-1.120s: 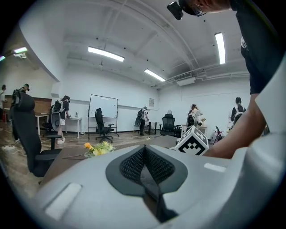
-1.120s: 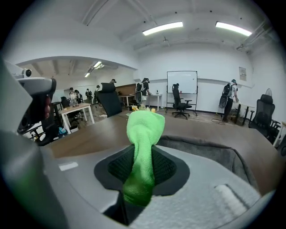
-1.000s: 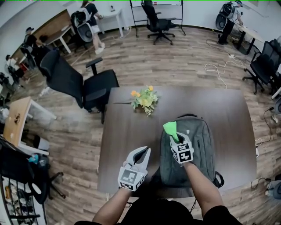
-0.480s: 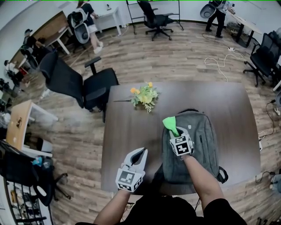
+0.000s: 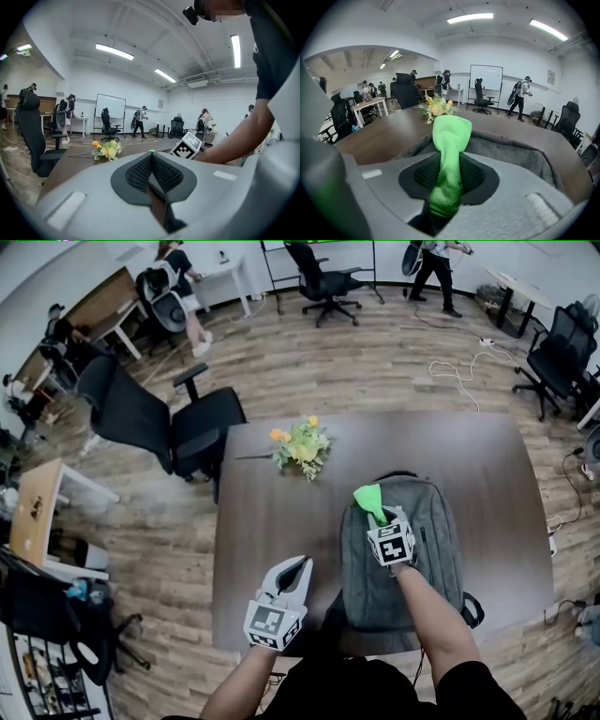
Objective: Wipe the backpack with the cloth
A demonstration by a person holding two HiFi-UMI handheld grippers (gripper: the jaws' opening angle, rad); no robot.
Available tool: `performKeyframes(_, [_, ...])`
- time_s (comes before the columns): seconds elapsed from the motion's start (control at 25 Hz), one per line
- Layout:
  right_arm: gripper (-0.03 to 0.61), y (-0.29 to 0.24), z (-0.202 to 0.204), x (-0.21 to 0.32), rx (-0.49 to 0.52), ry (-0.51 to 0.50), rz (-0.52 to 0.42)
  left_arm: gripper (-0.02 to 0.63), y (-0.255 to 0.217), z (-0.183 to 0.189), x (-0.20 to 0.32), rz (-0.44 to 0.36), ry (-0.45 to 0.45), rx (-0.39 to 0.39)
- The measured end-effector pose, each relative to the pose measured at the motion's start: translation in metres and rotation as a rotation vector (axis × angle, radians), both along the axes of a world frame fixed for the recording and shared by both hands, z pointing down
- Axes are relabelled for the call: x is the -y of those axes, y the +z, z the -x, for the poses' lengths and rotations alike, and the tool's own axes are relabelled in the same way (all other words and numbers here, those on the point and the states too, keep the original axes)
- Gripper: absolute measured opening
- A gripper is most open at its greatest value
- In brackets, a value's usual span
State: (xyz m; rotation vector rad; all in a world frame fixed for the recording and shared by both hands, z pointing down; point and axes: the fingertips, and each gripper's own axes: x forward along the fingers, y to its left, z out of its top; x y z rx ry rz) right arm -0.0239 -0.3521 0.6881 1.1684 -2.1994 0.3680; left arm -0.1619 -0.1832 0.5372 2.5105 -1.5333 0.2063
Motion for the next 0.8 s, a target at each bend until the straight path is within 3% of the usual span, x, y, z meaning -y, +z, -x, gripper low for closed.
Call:
performKeyframes(0.32, [0.106, 0.000, -0.033, 0.006, -0.054, 0.034, 0.007, 0.017, -0.004, -0.007, 0.003, 0.004, 0.019, 0.012])
performKeyframes(0.8, [0.104, -0.012, -0.092, 0.021, -0.078, 0.196, 0.009, 0.017, 0.027, -0.029, 0.018, 0.048, 0.052, 0.018])
